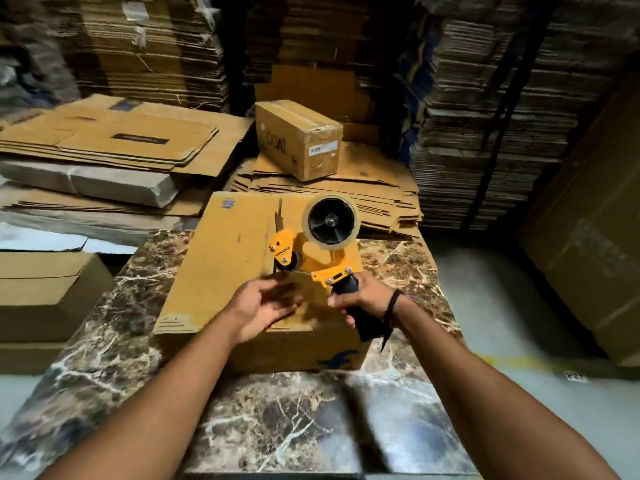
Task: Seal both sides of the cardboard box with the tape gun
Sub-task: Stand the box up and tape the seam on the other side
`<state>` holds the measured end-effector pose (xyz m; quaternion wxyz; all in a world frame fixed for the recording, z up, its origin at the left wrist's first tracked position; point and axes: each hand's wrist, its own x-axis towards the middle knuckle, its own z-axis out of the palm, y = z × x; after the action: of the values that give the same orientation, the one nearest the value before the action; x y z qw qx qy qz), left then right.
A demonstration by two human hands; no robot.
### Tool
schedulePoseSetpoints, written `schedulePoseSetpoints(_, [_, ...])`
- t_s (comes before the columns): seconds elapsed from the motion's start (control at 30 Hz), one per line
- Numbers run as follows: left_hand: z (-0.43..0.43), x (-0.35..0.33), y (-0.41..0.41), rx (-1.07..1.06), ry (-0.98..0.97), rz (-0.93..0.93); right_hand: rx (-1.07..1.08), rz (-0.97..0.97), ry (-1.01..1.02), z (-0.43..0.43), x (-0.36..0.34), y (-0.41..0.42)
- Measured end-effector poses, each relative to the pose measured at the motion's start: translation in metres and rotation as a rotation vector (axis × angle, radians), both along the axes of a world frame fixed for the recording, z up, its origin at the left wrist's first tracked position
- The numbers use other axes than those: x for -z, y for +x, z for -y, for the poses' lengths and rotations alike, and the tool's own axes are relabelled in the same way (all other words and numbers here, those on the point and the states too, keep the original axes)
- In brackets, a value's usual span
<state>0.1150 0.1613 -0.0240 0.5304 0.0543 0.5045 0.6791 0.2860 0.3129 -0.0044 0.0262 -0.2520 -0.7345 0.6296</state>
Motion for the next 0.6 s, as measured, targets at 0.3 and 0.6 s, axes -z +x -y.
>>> schedulePoseSetpoints(0.3, [0.113,-0.01,-0.078,-0.035,-0.079,-0.015,-0.294,0.053,0.268,0.077,-0.03,-0.106])
schedulePoseSetpoints(0.6, [0.179,0.017,-0.144,-0.108,-0.337,-0.381,-0.406,0.182,0.556,0.124,-0.027,-0.174])
